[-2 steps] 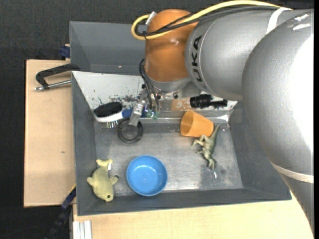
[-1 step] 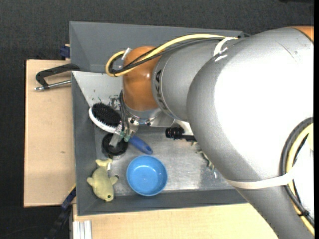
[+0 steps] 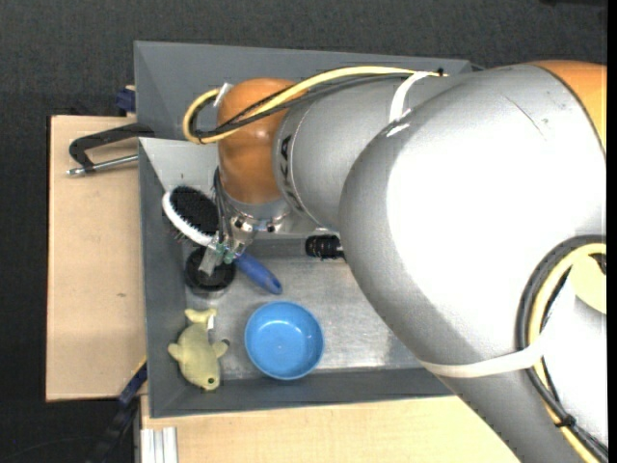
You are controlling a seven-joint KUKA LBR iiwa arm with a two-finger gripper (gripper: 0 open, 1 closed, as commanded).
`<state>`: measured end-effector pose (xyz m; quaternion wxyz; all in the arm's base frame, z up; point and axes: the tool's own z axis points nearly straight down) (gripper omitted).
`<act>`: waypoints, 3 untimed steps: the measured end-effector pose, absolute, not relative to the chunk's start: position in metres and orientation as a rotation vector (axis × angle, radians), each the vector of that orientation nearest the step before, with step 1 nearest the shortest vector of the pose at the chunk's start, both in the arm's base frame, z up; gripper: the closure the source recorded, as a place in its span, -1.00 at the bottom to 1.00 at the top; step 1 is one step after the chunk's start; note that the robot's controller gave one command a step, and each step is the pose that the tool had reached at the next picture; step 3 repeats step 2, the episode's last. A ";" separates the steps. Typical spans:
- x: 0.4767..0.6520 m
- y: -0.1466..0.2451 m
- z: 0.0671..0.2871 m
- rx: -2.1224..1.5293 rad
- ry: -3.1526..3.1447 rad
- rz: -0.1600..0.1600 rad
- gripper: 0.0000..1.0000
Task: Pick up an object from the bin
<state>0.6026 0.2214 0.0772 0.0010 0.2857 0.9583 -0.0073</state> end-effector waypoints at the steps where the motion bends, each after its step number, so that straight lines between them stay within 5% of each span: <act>1: 0.598 0.228 0.195 0.826 3.023 0.010 1.00; 2: 0.601 0.232 0.330 0.866 3.010 0.011 1.00; 3: 0.601 0.232 0.330 0.866 3.010 0.011 1.00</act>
Offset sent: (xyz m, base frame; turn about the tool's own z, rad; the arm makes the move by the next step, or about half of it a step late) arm -0.0065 0.0058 0.1127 -0.0448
